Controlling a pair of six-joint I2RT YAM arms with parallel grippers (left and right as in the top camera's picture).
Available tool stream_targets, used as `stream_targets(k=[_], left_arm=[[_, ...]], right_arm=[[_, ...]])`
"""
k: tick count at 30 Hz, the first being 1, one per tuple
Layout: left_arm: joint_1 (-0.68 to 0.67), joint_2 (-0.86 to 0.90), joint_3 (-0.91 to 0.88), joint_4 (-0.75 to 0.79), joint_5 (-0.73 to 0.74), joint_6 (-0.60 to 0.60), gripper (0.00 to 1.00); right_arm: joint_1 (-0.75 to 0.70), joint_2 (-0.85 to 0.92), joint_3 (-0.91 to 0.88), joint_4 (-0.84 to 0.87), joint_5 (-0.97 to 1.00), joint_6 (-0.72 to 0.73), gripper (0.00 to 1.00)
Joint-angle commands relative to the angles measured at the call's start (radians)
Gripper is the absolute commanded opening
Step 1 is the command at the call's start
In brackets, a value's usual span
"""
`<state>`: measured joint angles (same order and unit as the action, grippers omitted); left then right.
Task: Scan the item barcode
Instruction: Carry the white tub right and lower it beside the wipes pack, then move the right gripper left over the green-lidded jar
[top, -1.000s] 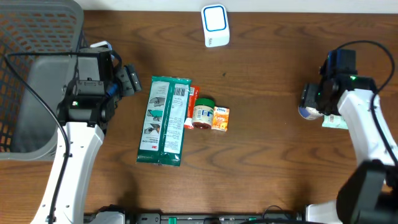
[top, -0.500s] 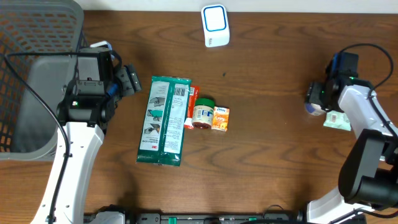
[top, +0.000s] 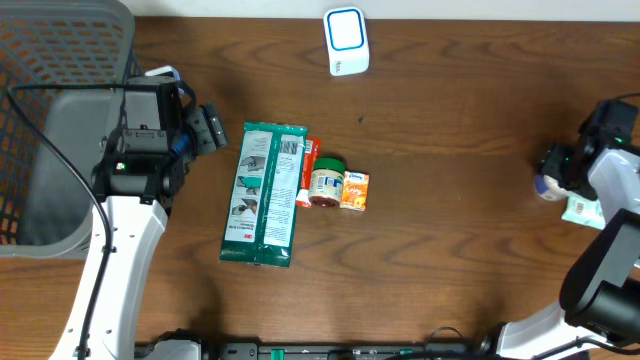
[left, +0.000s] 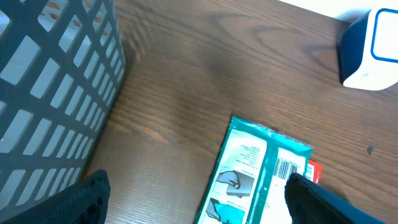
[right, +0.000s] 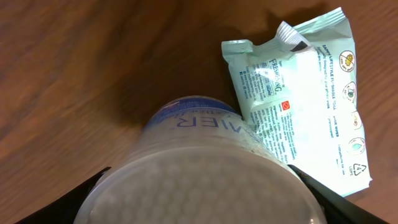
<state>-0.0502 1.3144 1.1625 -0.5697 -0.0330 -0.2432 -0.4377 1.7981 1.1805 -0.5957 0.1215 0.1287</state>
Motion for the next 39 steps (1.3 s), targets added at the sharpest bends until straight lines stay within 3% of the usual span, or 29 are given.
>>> stream_targets(k=[1,11,18,22,29,33,39], left_arm=[[0.002,-0.007,-0.001,0.001,-0.013,-0.006,0.86],[0.002,-0.007,-0.001,0.001,-0.013,-0.006,0.86],[0.002,-0.007,-0.001,0.001,-0.013,-0.006,0.86],[0.002,-0.007,-0.001,0.001,-0.013,-0.006,0.86],[0.002,-0.007,-0.001,0.001,-0.013,-0.006,0.86],[0.002,-0.007,-0.001,0.001,-0.013,-0.006,0.86],[0.002,-0.007,-0.001,0.001,-0.013,-0.006,0.86]], right_arm=[[-0.023,0.02,-0.002,0.01,-0.042,0.016,0.98],[-0.028,-0.038,0.118,-0.067,-0.104,0.012,0.99],[-0.011,-0.115,0.351,-0.323,-0.118,0.013,0.99],[0.031,-0.155,0.462,-0.448,-0.261,0.013,0.99],[0.226,-0.201,0.487,-0.531,-0.428,0.126,0.99],[0.433,-0.199,0.43,-0.488,-0.52,0.148,0.99],[0.691,-0.189,0.265,-0.323,-0.409,0.283,0.97]])
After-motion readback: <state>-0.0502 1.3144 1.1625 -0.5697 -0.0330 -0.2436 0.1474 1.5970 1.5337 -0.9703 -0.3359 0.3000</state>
